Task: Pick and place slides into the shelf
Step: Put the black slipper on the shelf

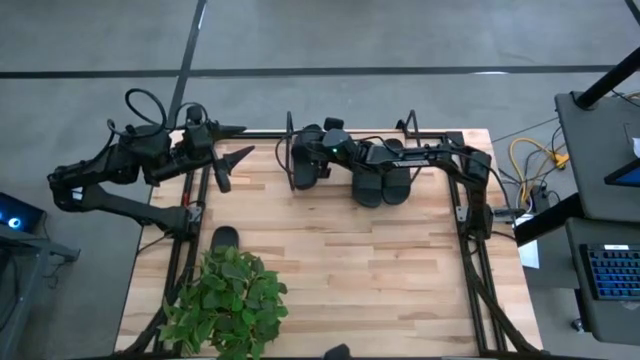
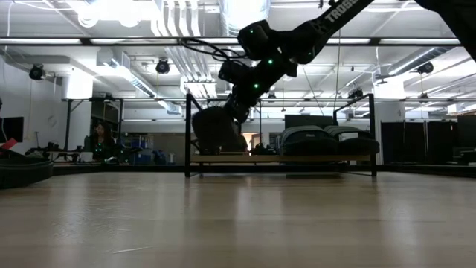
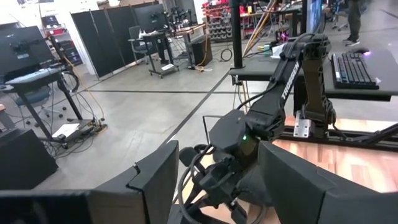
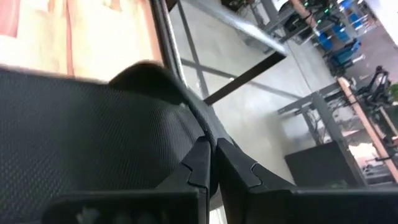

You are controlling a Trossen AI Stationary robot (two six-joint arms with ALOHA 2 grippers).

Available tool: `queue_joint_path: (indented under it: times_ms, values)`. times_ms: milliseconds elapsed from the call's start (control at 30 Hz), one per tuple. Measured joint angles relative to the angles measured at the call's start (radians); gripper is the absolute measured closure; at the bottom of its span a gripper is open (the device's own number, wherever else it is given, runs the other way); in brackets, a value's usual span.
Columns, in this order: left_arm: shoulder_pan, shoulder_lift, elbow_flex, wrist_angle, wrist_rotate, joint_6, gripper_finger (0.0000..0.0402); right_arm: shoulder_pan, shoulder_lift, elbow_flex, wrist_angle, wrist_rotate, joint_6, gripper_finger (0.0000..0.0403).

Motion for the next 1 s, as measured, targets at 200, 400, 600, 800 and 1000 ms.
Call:
queue_joint_path:
  times_ms: [200, 400, 600, 800, 1000]
  values:
    - [0.000, -0.001, 0.000, -0.001, 0.001, -0.005, 0.0196, -0.005, 0.001, 0.002, -0.012, -0.009, 0.006, 0.0394]
    - [0.000, 0.003, 0.000, 0.000, 0.000, -0.005, 0.0196, -0.004, -0.002, 0.011, -0.060, -0.009, 0.021, 0.0375]
    - [0.000, 0.009, 0.000, 0.000, 0.000, -0.005, 0.0196, -0.004, -0.002, 0.012, -0.059, -0.010, 0.071, 0.0329]
    - [0.000, 0.012, 0.000, 0.000, 0.000, -0.005, 0.0196, -0.004, -0.004, 0.012, -0.088, -0.009, 0.105, 0.0280]
    - [0.000, 0.015, 0.000, 0.000, 0.001, -0.005, 0.0196, -0.003, -0.004, 0.012, -0.123, -0.007, 0.133, 0.0251]
